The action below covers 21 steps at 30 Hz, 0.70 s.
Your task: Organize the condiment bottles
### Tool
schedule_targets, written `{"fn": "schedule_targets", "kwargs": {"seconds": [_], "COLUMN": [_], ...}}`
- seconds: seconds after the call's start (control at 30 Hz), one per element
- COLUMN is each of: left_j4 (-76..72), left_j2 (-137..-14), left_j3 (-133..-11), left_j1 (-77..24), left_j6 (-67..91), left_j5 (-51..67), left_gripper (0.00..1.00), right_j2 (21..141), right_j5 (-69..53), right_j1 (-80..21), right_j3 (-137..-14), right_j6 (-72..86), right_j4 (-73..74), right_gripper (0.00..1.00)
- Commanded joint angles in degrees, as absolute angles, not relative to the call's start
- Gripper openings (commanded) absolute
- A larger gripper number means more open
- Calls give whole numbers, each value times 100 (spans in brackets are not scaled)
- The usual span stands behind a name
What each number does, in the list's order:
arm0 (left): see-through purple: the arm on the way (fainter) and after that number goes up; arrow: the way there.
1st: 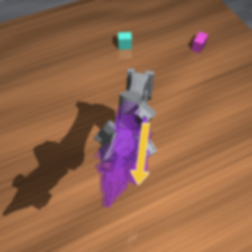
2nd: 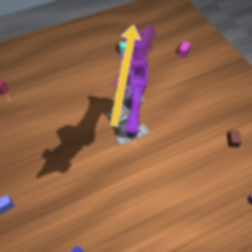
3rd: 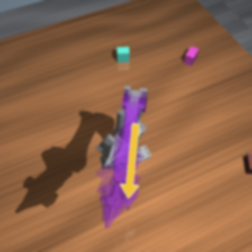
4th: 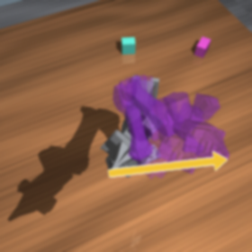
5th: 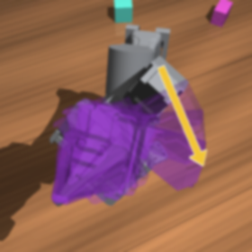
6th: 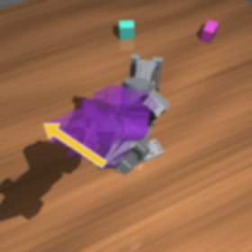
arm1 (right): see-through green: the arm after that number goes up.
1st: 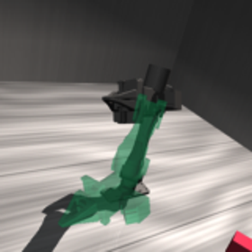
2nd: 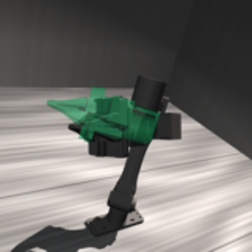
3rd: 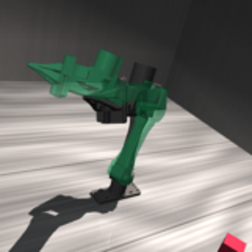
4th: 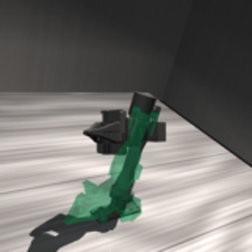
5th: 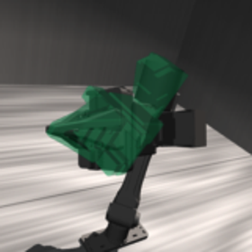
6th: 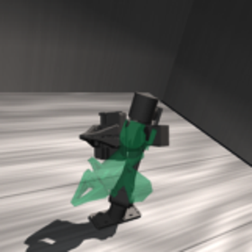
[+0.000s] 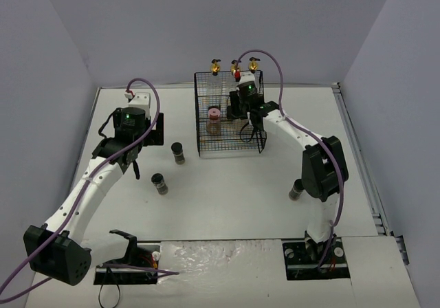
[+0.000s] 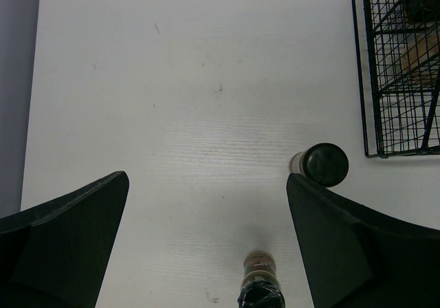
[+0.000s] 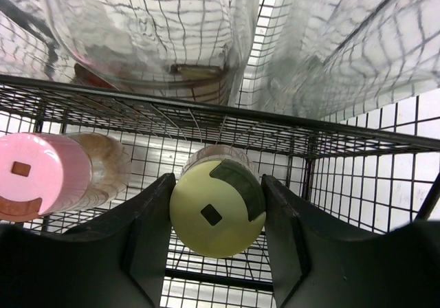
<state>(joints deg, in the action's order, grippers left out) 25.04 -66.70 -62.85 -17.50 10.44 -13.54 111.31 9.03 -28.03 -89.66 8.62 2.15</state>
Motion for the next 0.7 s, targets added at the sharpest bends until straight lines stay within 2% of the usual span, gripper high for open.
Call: {"fn": "schedule_targets", "kwargs": {"seconds": [0.0,0.33,0.67], "left_j4": [2233,2263,2255], "left_j2": [-6619,-6658,-6711], "left_j3": [-6416,-6451,-6471], "left_j1": [-1714,-1714,-1714], "left_j6": [940,949,949], "left_j5": [-1379,-1254,-869], "left_gripper": [97,97,97], "right_j2": [10667,10158,8923], "right_j5": [1064,950,808], "right_j1": [-2742,-2746,-2911], "right_j3": [-8947,-8681,-7906], "right_j6": [949,963,846], "right_j4": [-202,-172,-109], "right_gripper": [47,65,71]}}
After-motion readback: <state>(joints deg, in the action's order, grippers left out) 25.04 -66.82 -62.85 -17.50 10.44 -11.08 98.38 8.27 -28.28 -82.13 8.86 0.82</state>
